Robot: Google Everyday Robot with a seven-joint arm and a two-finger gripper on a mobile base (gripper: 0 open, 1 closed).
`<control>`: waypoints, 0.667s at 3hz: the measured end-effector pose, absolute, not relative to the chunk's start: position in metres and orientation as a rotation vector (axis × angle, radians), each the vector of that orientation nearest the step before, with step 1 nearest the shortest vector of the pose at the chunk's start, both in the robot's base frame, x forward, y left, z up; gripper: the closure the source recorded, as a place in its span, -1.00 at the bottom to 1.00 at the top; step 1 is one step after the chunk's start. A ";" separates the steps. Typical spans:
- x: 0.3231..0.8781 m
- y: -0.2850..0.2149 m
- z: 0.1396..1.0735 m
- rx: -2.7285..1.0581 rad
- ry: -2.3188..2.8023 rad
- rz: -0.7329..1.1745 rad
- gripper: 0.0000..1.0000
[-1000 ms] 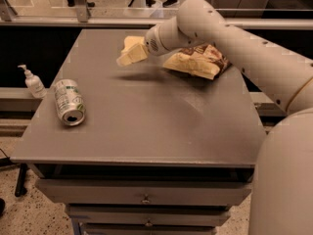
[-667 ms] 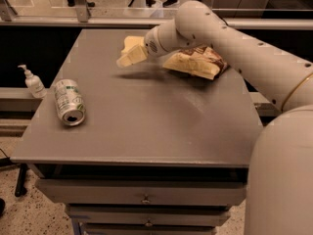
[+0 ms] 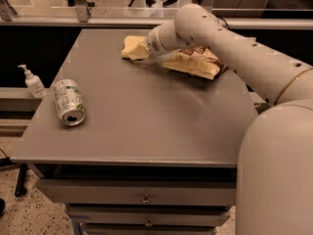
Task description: Pick sponge
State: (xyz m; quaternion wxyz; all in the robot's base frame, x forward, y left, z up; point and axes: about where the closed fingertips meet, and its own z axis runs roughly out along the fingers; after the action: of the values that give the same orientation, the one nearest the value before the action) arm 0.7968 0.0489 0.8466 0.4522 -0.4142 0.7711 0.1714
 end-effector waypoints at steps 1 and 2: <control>0.802 0.045 0.846 -1.004 1.894 0.403 0.30; 0.803 0.045 0.851 -0.999 1.875 0.404 0.76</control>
Offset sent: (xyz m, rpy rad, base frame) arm 0.0073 -0.0082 0.0157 0.0263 -0.0610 -0.0235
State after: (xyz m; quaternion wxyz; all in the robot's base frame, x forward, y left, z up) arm 0.8028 0.0453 0.8514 0.4700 -0.4076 0.7653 0.1650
